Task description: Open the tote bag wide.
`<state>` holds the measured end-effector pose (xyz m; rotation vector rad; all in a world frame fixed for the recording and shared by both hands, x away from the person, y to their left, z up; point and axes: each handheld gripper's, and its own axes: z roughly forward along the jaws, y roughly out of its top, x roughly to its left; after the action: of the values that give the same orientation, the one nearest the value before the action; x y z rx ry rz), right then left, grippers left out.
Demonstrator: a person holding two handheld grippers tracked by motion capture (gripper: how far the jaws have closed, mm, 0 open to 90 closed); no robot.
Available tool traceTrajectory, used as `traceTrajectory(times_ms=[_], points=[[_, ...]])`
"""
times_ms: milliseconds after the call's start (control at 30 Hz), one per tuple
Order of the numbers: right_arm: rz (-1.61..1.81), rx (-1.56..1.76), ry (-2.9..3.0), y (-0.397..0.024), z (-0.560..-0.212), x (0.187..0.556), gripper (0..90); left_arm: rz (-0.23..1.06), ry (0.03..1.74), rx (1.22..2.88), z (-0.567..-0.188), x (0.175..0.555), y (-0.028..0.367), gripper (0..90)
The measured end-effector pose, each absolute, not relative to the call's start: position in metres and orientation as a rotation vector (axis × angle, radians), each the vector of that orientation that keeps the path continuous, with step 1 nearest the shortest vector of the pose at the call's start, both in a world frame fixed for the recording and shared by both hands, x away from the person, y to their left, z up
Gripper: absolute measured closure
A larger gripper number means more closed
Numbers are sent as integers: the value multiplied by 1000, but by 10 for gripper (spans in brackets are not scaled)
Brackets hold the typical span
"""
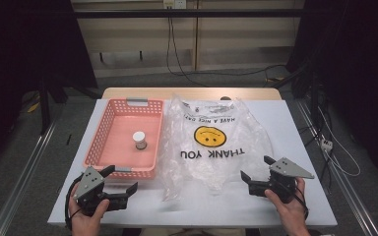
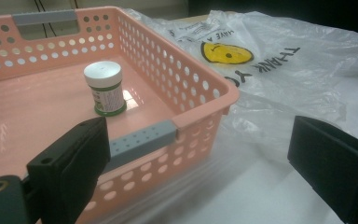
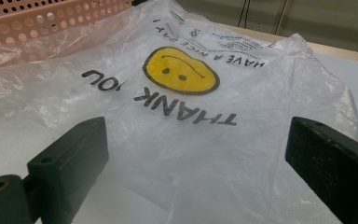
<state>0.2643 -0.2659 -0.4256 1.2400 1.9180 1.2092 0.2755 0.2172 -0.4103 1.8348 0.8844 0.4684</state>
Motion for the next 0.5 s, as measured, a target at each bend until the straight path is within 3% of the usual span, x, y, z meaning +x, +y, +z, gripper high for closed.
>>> traceTrajectory(times_ms=[500], points=[[1199,1216,1989,-260,-419,265,70,456,900,1827,-411,276,217,54]])
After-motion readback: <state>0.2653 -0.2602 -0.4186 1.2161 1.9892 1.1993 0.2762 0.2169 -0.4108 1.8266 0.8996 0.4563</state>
